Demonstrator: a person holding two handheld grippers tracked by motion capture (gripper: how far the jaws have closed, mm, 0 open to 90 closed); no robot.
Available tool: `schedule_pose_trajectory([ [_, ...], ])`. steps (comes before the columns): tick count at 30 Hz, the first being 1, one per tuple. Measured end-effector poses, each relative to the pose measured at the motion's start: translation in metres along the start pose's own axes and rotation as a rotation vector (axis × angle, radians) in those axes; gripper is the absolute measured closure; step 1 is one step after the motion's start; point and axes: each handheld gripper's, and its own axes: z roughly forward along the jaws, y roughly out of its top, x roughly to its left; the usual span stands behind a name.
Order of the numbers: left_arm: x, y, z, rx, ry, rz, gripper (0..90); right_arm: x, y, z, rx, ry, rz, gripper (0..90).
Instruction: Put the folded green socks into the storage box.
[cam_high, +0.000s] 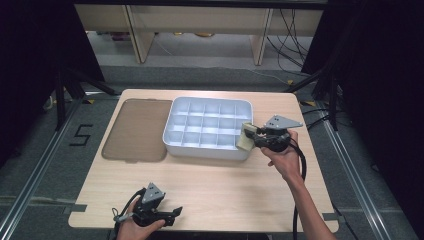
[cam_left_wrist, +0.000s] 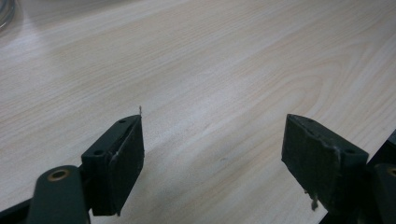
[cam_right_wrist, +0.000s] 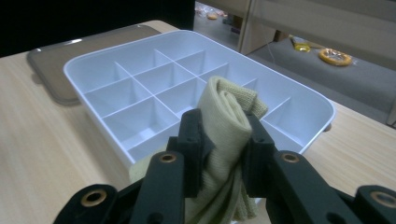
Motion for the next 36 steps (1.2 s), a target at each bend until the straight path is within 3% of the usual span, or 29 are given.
schedule_pose_trajectory([
  [1,0.0,0.0,0.0,0.0,0.0,0.0,20.7,-0.001,0.0,0.002,0.005,-0.007,0.003,73.6],
  [2,-0.003,0.0,0.002,-0.034,-0.003,-0.039,20.7,-0.001,0.0,0.005,-0.013,-0.021,0.003,73.6],
  [6,-0.003,0.0,0.001,-0.04,-0.017,-0.05,20.7,-0.005,0.002,0.012,-0.009,-0.018,0.019,73.5],
  [7,-0.005,0.0,0.002,-0.042,-0.02,-0.055,20.7,-0.008,0.003,0.014,-0.007,-0.016,-0.008,73.5],
  [11,-0.004,0.0,0.001,-0.032,-0.019,-0.041,20.7,-0.007,0.003,0.022,0.013,-0.043,-0.01,73.5],
  [14,-0.002,0.0,0.0,-0.041,-0.009,-0.041,20.7,-0.011,0.002,0.028,0.012,-0.073,-0.063,73.4],
  [17,-0.003,0.0,0.001,-0.05,-0.007,-0.054,20.7,-0.013,0.0,0.031,0.037,-0.083,-0.072,73.3],
  [19,-0.002,0.0,0.0,-0.039,-0.005,-0.04,20.7,-0.013,-0.001,0.036,0.042,-0.091,-0.082,73.3],
  [29,-0.002,0.0,0.0,-0.035,-0.008,-0.037,20.7,-0.013,-0.007,0.045,0.089,-0.102,-0.103,73.2],
  [31,-0.003,0.0,0.001,-0.047,-0.004,-0.054,20.7,-0.013,-0.008,0.047,0.098,-0.108,-0.11,73.1],
  [32,-0.002,0.0,0.0,-0.036,-0.003,-0.038,20.7,-0.012,-0.01,0.048,0.107,-0.105,-0.117,73.0],
  [36,-0.003,0.0,0.001,-0.038,-0.002,-0.04,20.7,-0.011,-0.012,0.052,0.116,-0.108,-0.13,72.8],
])
